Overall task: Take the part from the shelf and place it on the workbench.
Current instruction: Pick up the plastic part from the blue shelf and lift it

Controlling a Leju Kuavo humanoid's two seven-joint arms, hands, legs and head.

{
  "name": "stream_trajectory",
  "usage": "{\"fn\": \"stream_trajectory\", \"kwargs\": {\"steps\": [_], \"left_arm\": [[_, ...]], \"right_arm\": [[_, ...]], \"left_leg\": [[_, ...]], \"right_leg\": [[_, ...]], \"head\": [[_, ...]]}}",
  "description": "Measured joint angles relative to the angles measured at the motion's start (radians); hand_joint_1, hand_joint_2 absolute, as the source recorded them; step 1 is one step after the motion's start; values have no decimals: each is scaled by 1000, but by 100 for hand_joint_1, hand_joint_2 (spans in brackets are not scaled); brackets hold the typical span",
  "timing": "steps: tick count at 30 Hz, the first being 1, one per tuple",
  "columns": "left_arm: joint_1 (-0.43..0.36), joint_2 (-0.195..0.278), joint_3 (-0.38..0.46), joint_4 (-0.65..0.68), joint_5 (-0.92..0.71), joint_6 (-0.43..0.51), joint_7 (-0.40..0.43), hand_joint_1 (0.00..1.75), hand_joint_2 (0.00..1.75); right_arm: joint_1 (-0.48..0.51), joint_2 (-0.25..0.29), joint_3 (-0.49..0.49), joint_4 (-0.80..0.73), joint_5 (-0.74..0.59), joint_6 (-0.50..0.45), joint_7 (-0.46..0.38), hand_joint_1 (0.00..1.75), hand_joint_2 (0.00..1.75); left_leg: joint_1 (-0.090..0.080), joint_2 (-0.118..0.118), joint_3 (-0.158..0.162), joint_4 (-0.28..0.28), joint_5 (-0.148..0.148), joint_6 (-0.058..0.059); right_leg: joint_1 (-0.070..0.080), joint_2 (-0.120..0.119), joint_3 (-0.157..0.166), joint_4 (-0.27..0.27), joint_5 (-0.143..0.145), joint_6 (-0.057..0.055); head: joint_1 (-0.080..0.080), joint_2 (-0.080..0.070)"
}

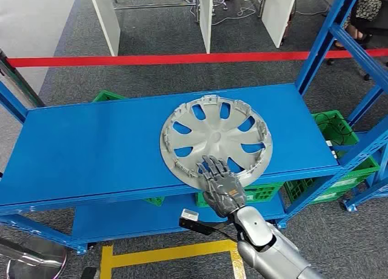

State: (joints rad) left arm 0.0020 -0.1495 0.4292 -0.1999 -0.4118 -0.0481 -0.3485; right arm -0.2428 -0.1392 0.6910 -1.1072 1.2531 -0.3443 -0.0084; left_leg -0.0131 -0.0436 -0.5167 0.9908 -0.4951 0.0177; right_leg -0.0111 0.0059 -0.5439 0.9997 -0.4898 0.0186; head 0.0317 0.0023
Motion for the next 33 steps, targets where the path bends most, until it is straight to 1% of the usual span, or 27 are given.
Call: {"fn": "stream_trajectory", "kwargs": {"steps": [8, 19, 23, 24, 27, 28, 29, 32, 33], "left_arm": [[1, -3, 23, 0, -10, 0, 0, 0, 175], [3, -5, 31, 0, -11, 0, 0, 0, 175], [4, -9, 49, 0, -15, 0, 0, 0, 175], [4, -11, 53, 0, -16, 0, 0, 0, 175], [4, -12, 62, 0, -19, -2, 0, 0, 175], [5, -13, 66, 0, -19, -3, 0, 0, 175], [5, -13, 70, 0, -20, -4, 0, 0, 175], [5, -14, 76, 0, -21, -5, 0, 0, 175], [5, -14, 77, 0, -22, -5, 0, 0, 175]], "right_arm": [[-1, -25, -4, -26, 26, 60, 37, 0, 175], [-5, -36, -2, -27, 45, 77, 52, 0, 175], [-19, -38, 9, -17, 101, 117, 80, 1, 175], [-26, -38, 14, -12, 111, 133, 83, 7, 175], [-42, -38, 29, 6, 121, 169, 91, 58, 175], [-48, -38, 34, 12, 124, 178, 95, 70, 175], [-54, -38, 39, 18, 127, 184, 98, 87, 175], [-68, -38, 52, 30, 130, 192, 103, 166, 175], [-72, -38, 55, 33, 131, 193, 104, 175, 175]], "left_leg": [[0, 0, 0, 0, 0, 0], [0, 0, 0, 0, 0, 0], [0, 0, 0, 0, 0, 0], [0, 0, 0, 0, 0, 0], [0, 0, 0, 0, 0, 0], [0, 0, 0, 0, 0, 0], [0, 0, 0, 0, 0, 0], [0, 0, 0, 0, 0, 0], [0, 0, 0, 0, 0, 0]], "right_leg": [[0, 0, 0, 0, 0, 0], [0, 0, 0, 0, 0, 0], [0, 0, 0, 0, 0, 0], [0, 0, 0, 0, 0, 0], [0, 0, 0, 0, 0, 0], [0, 0, 0, 0, 0, 0], [0, 0, 0, 0, 0, 0], [0, 0, 0, 0, 0, 0], [0, 0, 0, 0, 0, 0]], "head": [[0, 0], [0, 0], [0, 0], [0, 0], [0, 0], [0, 0], [0, 0], [0, 0], [0, 0]]}}
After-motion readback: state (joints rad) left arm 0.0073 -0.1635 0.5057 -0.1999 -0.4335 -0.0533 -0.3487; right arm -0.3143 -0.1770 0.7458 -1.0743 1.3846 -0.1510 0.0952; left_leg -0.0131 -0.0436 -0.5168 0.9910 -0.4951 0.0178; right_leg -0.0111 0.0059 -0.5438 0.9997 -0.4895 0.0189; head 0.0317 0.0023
